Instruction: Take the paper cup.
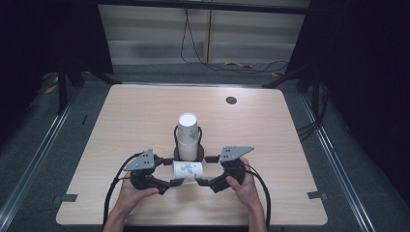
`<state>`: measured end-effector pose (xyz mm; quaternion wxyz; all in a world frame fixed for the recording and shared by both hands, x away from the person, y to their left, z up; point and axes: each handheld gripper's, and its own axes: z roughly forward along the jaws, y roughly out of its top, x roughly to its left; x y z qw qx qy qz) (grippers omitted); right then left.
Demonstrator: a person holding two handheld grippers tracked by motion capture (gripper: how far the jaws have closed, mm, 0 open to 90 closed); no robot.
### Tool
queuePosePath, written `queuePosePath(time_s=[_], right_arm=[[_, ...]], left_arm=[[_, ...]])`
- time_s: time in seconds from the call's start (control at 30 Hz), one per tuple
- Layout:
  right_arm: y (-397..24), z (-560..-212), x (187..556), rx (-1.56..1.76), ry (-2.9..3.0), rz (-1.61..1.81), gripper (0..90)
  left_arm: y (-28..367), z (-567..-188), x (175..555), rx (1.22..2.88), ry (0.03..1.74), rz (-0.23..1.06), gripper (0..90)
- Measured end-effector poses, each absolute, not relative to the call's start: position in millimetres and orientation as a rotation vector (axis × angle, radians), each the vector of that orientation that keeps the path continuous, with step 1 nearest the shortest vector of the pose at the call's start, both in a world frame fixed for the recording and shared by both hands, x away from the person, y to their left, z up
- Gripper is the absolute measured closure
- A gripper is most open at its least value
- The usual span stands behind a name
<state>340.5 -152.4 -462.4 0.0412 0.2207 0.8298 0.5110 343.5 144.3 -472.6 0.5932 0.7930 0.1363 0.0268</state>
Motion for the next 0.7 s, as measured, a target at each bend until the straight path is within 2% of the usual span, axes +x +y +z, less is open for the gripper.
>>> queuePosePath(time_s=[0.7], right_arm=[[-165.5, -470.7, 329.8, 0.768, 2.334, 1.579, 12.9]], left_arm=[[152.5, -469.9, 343.4, 1.886, 0.367, 0.089, 26.8]])
